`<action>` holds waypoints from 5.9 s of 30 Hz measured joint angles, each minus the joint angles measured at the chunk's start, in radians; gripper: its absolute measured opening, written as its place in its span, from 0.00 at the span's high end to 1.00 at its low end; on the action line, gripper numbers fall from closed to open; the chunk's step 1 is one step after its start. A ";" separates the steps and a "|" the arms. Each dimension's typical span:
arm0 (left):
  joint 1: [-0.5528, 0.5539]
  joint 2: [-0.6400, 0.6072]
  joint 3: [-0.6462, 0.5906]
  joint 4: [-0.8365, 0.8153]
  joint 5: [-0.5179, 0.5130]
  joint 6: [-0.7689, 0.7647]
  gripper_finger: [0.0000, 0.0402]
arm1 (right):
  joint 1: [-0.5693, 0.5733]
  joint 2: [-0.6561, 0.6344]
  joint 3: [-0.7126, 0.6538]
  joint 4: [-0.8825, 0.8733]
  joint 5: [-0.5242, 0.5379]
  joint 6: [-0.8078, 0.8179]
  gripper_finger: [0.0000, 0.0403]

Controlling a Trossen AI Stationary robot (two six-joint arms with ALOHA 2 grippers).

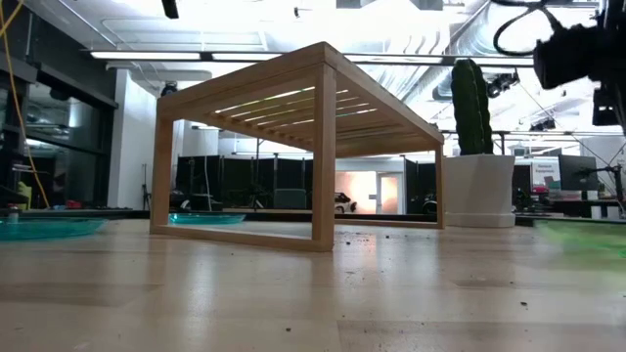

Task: Place and stack plates onto a shelf
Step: Stack the green plate on top of the green plate on the shelf

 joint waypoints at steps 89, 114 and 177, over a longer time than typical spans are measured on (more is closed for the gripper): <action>0.000 0.000 0.000 0.000 -0.007 0.000 0.67 | -0.017 0.068 -0.189 0.281 -0.048 0.208 1.00; 0.000 0.000 0.000 -0.001 -0.036 -0.001 0.67 | -0.018 -0.070 -0.168 0.524 -0.104 0.108 1.00; 0.000 -0.045 0.001 0.064 0.005 -0.022 0.67 | -0.550 0.527 0.381 0.871 -0.096 -0.139 0.56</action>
